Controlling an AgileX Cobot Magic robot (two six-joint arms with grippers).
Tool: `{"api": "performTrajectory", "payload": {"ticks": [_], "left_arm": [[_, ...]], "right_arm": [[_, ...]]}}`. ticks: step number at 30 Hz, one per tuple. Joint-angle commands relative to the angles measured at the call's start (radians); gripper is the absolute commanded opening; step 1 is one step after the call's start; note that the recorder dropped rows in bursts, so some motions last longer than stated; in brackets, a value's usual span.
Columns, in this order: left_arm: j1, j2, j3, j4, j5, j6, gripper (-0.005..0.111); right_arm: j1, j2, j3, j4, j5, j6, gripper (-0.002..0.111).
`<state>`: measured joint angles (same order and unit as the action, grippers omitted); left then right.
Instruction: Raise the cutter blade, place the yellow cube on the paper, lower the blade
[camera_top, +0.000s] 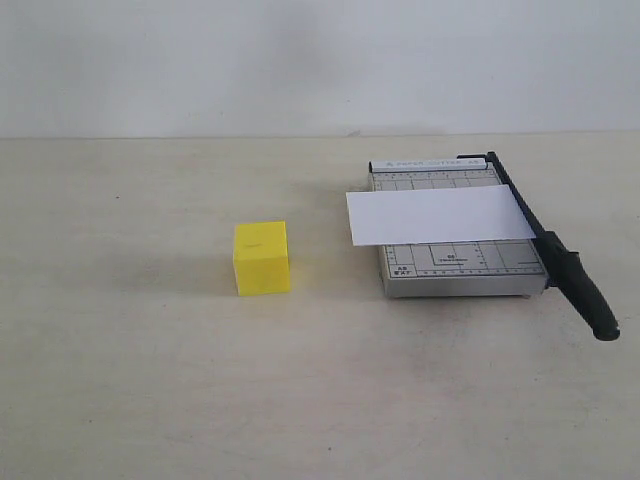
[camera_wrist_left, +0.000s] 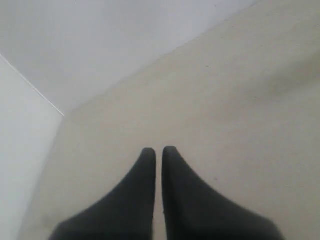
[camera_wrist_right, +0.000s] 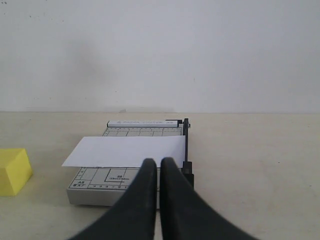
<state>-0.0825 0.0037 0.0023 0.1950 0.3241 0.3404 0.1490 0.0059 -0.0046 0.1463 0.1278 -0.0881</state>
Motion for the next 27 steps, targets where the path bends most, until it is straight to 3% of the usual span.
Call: {"api": "performTrajectory", "payload": {"ticks": [1,4,8,11,18,27], "left_arm": [[0.002,-0.004,-0.002,0.064,-0.155,0.078,0.005],[0.002,-0.004,-0.002,0.056,-0.173,0.073,0.005],[0.002,-0.004,-0.002,-0.217,-0.207,-0.165,0.005],[0.002,-0.004,-0.002,-0.338,-0.249,-0.24,0.005],[0.002,-0.004,-0.002,-0.347,-0.38,-0.349,0.005],[0.002,-0.004,-0.002,-0.347,-0.546,-0.35,0.005]], "right_arm": [[0.001,-0.006,0.005,-0.003,-0.005,0.001,0.003],[0.001,-0.006,0.005,-0.003,-0.005,0.001,0.003],[0.001,-0.006,0.005,-0.003,-0.005,0.001,0.003],[0.001,-0.006,0.005,-0.003,-0.005,0.001,0.003],[0.001,-0.006,0.005,-0.003,-0.005,0.001,0.003],[0.001,-0.006,0.005,-0.003,-0.005,0.001,0.003]]}}
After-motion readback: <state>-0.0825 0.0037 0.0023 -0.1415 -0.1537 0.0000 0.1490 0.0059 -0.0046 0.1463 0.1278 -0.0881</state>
